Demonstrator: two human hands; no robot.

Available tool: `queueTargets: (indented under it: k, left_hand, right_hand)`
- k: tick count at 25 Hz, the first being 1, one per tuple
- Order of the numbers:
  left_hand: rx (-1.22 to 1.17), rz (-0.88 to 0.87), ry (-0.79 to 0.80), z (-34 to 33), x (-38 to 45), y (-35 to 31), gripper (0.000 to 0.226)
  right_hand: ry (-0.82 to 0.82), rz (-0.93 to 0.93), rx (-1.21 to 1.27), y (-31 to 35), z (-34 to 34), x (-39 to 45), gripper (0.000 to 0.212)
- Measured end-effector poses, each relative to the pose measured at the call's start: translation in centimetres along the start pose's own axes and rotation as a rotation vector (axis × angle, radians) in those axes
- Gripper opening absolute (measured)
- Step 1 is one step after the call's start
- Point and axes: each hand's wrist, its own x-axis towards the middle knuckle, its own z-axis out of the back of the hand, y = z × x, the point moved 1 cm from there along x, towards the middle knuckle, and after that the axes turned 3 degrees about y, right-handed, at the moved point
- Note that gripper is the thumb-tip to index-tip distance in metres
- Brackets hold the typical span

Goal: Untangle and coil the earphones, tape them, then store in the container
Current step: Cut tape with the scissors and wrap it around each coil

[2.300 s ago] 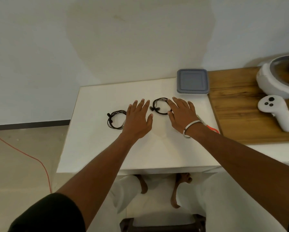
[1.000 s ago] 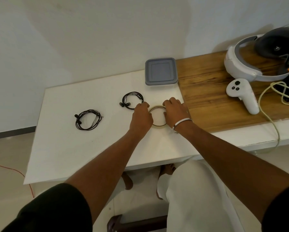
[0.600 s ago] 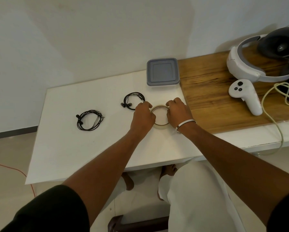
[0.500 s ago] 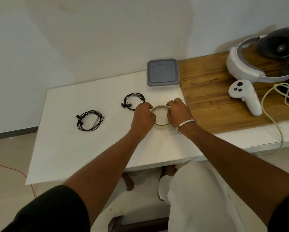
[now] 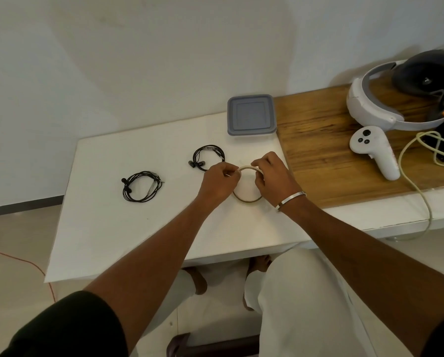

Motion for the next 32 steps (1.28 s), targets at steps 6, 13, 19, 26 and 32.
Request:
queueTargets:
  k: [6, 13, 19, 26, 32]
  left_hand:
    - [-0.073, -0.012, -0.05, 1.9, -0.8, 0.0, 0.027]
    - [-0.017, -0.216, 0.004, 2.2, -1.7, -0.2, 0.042]
    - [0.005, -0.115, 0.005, 2.0, -1.0, -0.4, 0.034]
    - [-0.085, -0.097, 0.029, 2.4, -0.8, -0.3, 0.034]
    - [-0.196, -0.064, 0.027, 3.2, -1.0, 0.0, 0.028]
  right_hand:
    - [-0.023, 0.034, 0.005, 1.4, 0.1, -0.3, 0.029]
    - [0.008, 0.015, -0.017, 2.6, 0.0, -0.1, 0.031]
    - [0.014, 0.033, -0.018, 3.1, -0.3, 0.1, 0.029]
    - [0.028, 0.045, 0.054, 3.5, -0.2, 0.1, 0.027]
    - [0.069, -0.001, 0.399, 3.6, 0.4, -0.3, 0.023]
